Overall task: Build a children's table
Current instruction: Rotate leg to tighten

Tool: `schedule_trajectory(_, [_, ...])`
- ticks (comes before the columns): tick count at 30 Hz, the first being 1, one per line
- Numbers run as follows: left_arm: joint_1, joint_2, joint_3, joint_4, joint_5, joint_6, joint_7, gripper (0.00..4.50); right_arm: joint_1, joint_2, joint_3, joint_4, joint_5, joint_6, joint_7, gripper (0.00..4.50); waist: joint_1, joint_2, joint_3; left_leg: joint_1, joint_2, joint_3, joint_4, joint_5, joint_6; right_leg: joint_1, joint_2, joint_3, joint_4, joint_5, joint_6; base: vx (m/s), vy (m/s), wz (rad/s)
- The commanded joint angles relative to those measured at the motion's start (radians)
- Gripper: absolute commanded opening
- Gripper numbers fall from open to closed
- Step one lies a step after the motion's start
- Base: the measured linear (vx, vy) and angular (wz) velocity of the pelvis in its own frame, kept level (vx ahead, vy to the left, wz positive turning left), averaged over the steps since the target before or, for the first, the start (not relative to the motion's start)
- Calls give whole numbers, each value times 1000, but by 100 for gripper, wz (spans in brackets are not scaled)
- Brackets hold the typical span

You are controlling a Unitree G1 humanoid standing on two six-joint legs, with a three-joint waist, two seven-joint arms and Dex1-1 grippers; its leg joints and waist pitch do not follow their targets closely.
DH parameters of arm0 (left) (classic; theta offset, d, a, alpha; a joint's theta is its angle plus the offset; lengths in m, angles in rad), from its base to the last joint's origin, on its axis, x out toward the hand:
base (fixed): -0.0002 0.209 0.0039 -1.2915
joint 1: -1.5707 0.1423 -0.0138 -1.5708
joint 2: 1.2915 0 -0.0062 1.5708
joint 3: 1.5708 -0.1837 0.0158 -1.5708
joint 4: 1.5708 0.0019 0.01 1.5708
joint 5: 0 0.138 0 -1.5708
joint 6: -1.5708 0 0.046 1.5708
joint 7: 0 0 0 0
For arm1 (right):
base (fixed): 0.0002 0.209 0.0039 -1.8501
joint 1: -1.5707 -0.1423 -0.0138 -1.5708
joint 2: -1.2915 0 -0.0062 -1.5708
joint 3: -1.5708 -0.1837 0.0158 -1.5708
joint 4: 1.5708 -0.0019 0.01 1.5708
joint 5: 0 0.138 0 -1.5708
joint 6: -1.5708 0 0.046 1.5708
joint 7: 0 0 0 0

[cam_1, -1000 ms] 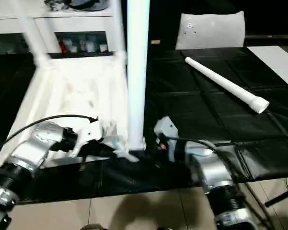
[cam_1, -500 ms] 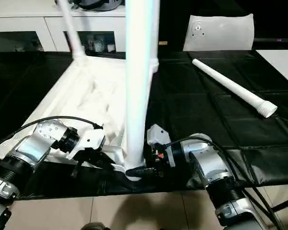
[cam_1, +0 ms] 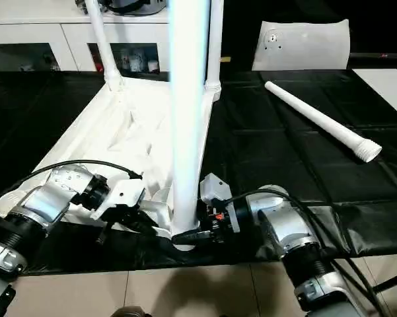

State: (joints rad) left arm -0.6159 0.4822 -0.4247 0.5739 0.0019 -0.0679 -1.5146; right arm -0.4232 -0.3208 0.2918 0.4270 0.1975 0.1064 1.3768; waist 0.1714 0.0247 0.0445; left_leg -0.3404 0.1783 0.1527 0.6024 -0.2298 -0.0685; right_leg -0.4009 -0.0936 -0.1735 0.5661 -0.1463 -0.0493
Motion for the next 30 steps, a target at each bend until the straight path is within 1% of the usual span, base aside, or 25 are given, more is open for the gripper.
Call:
schedule_trajectory(1, [10, -10, 36, -35, -16, 46, 50, 0, 24, 41, -8, -29, 31, 23, -52, 274, -7, 3, -70, -5, 70, -11, -74, -84, 50, 63, -91, 79, -60, -344, -81, 0, 0, 0])
schedule_trajectory(2, [10, -10, 36, -35, -16, 46, 50, 0, 24, 41, -8, -29, 31, 23, -52, 274, -9, 2, -70, -6, 71, -11, -74, -90, 45, 65, -93, 78, -60, -348, -80, 0, 0, 0])
schedule_trajectory(3, [17, -11, 44, -45, -20, 62, 65, 0, 29, 54, -14, -29, 33, 23, -74, 274, -11, -1, -68, -3, 67, -9, -75, -104, 41, 63, -90, 77, -67, -377, -70, 0, 0, 0])
schedule_trajectory(5, [65, -17, 77, -117, -30, 152, 147, 0, 44, 132, -55, -36, 48, 72, -215, 273, -13, 2, -64, -5, 68, -13, -79, -119, 29, 64, -94, 77, -69, -409, -62, 0, 0, 0])
schedule_trajectory(6, [87, -25, 93, -154, -39, 203, 185, 0, 48, 165, -70, -37, 53, 93, -270, 273, -24, 2, -60, -4, 64, -12, -81, -145, 16, 62, -92, 73, -78, -453, -52, 0, 0, 0])
schedule_trajectory(7, [109, -36, 110, -196, -41, 252, 232, 0, 49, 203, -84, -30, 51, 114, -335, 273, -36, 0, -58, -1, 62, -14, -83, -169, -1, 65, -94, 71, -82, -496, -39, 0, 0, 0])
schedule_trajectory(8, [119, -44, 118, -219, -40, 278, 261, 0, 46, 223, -90, -22, 48, 123, -369, 273, -42, -1, -56, -3, 60, -15, -83, -175, -5, 65, -93, 68, -85, -516, -32, 0, 0, 0])
schedule_trajectory(9, [137, -60, 132, -258, -33, 327, 314, 0, 41, 257, -97, -11, 43, 140, -423, 273, -56, -1, -53, -5, 50, -16, -82, -193, -6, 67, -88, 59, -97, -570, 0, 0, 0, 0])
schedule_trajectory(10, [143, -70, 140, -273, -29, 350, 341, 0, 38, 272, -100, -5, 44, 150, -443, 273, -62, 1, -56, -2, 53, -17, -81, -195, -11, 67, -91, 59, -97, -568, 3, 0, 0, 0])
schedule_trajectory(11, [149, -81, 147, -286, -23, 370, 369, 0, 34, 285, -103, 3, 44, 161, -462, 273, -77, -1, -51, -4, 47, -16, -79, -200, -2, 65, -86, 53, -107, -582, 15, 0, 0, 0])
schedule_trajectory(12, [155, -92, 155, -299, -16, 390, 395, 0, 30, 298, -107, 11, 42, 168, -482, 273, -87, 0, -54, -4, 44, -16, -76, -201, 6, 67, -86, 52, -108, -581, 20, 0, 0, 0])
schedule_trajectory(14, [169, -124, 165, -333, 4, 442, 460, 0, 15, 326, -113, 44, 27, 172, -535, 273, -102, 0, -54, -4, 48, -16, -76, -197, 12, 64, -84, 51, -107, -559, 9, 0, 0, 0])
schedule_trajectory(15, [182, -176, 183, -369, 30, 514, 562, 0, -4, 354, -125, 84, -2, 183, -610, 272, -105, 0, -54, 0, 43, -14, -73, -194, 22, 61, -82, 51, -110, -559, 6, 0, 0, 0])
schedule_trajectory(16, [186, -197, 184, -384, 40, 541, 597, 0, -14, 364, -130, 103, -18, 191, -645, 272, -109, 0, -57, -2, 48, -14, -74, -185, 18, 64, -84, 55, -101, -535, -7, 0, 0, 0])
schedule_trajectory(17, [189, -210, 184, -394, 45, 558, 618, 0, -20, 370, -134, 116, -29, 197, -668, 272, -110, 0, -53, 0, 48, -15, -75, -182, 22, 60, -80, 53, -104, -535, -14, 0, 0, 0])
schedule_trajectory(18, [186, -238, 187, -390, 63, 564, 668, 0, -33, 377, -140, 145, -47, 202, -715, 272, -111, -1, -54, -2, 45, -14, -73, -175, 29, 63, -81, 54, -104, -530, -16, 0, 0, 0])
schedule_trajectory(19, [179, -272, 185, -385, 81, 579, 732, 0, -46, 385, -148, 172, -66, 205, -767, 272, -113, -7, -53, -2, 45, -13, -74, -177, 34, 61, -79, 54, -105, -534, -13, 0, 0, 0])
schedule_trajectory(21, [166, -310, 178, -380, 105, 598, 810, 0, -56, 396, -158, 192, -81, 201, -817, 272, -112, -1, -54, 3, 47, -13, -73, -179, 34, 59, -80, 53, -106, -530, -17, 0, 0, 0])
schedule_trajectory(22, [158, -314, 170, -370, 113, 591, 818, 0, -55, 397, -161, 191, -80, 198, -819, 272, -109, -1, -54, 3, 46, -13, -74, -186, 40, 60, -81, 54, -108, -531, -10, 0, 0, 0])
schedule_trajectory(23, [158, -314, 170, -370, 113, 591, 818, 0, -55, 397, -161, 191, -80, 198, -819, 326, -108, -2, -56, 3, 47, -14, -75, -187, 43, 61, -81, 55, -106, -522, -10, 0, 0, 0])
schedule_trajectory(24, [141, -320, 166, -355, 123, 579, 823, 0, -54, 392, -158, 189, -94, 165, -827, 326, -107, -5, -56, 0, 49, -15, -78, -182, 48, 61, -81, 58, -102, -504, -12, 0, 0, 0])
schedule_trajectory(26, [134, -317, 164, -352, 133, 581, 824, 0, -53, 392, -163, 192, -101, 151, -839, 340, -106, -2, -58, -2, 50, -16, -78, -174, 48, 61, -82, 62, -98, -481, -20, 0, 0, 0])
schedule_trajectory(27, [130, -302, 161, -340, 140, 565, 814, 0, -48, 386, -177, 187, -99, 131, -843, 346, -105, 2, -58, -2, 51, -18, -79, -168, 48, 63, -84, 63, -95, -466, -29, 0, 0, 0])
schedule_trajectory(28, [130, -297, 159, -338, 142, 560, 809, 0, -47, 384, -180, 186, -98, 128, -842, 362, -105, 0, -58, -3, 51, -17, -79, -171, 50, 63, -84, 64, -96, -461, -31, 0, 0, 0])
schedule_trajectory(30, [132, -267, 149, -326, 150, 534, 779, 0, -37, 368, -192, 171, -93, 94, -828, 382, -104, 4, -58, -3, 50, -18, -80, -179, 51, 64, -85, 64, -96, -463, -31, 0, 0, 0])
